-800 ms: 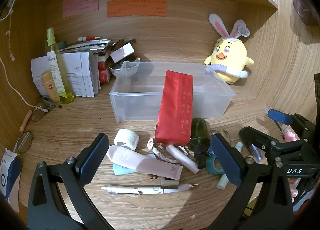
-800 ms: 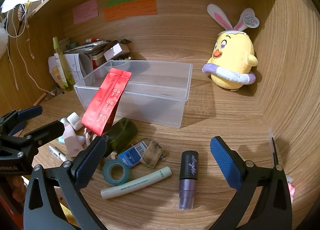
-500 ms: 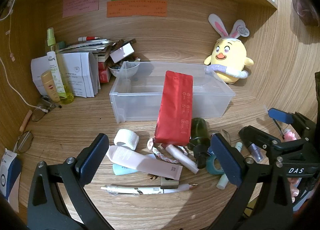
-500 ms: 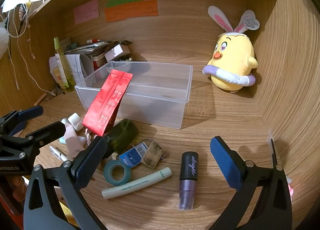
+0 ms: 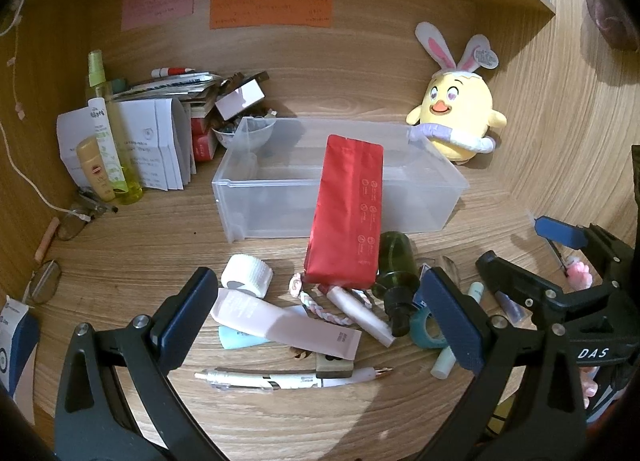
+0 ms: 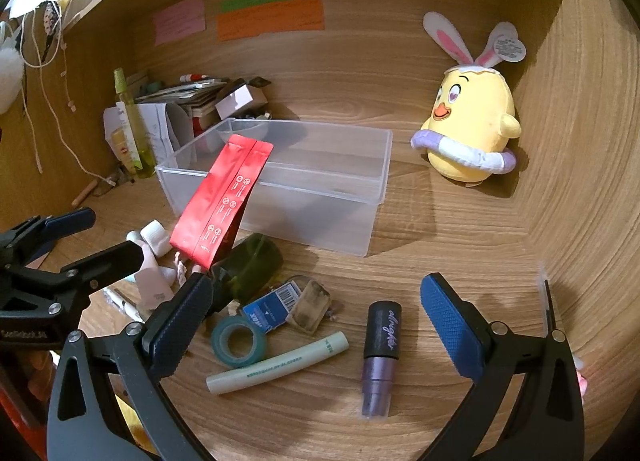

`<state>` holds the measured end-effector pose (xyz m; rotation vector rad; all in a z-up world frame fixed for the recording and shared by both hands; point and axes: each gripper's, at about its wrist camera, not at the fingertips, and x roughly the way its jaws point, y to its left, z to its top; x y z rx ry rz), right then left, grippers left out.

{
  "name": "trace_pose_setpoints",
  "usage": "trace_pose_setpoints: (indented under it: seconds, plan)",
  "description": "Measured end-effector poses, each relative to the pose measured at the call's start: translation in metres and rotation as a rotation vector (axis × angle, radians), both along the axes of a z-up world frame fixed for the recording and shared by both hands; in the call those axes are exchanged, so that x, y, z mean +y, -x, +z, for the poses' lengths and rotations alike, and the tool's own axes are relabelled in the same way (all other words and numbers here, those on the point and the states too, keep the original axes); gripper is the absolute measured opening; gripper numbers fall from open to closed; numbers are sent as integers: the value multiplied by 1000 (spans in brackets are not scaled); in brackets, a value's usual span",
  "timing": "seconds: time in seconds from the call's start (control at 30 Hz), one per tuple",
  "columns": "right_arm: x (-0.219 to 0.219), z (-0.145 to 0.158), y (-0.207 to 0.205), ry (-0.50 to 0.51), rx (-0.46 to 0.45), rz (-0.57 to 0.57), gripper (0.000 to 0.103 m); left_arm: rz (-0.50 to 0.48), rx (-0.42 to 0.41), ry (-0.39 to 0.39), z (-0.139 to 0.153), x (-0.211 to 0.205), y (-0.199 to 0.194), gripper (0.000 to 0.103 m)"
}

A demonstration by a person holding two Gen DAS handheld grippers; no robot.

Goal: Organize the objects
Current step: 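Reach the left gripper toward the red foil bag, then grasp the red bag with the left gripper while the right grasps the black-capped tube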

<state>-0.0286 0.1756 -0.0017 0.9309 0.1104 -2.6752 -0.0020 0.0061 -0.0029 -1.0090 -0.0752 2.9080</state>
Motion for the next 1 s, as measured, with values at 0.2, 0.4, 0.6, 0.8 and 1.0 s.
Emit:
trace_pose_setpoints:
  seconds: [0.2,0.4,0.6,0.8,1.0]
  plan:
    - [0,0,1,3,-1,2,103,-8,-12,4,1,1,7,103]
    - [10,-1,6,9,-4,-21,103,-25,-27,30,2,4,22,103]
    - [32,-12,15,9,-50,-80,103,-34,-85,39,-8,3,45,103]
    - [58,-33,27,15,-125,-141,103,-47,-190,35,-29,5,75,103]
    - [75,-50,34,67,-180,-150,102,-63,-236,18,-37,13,94,103]
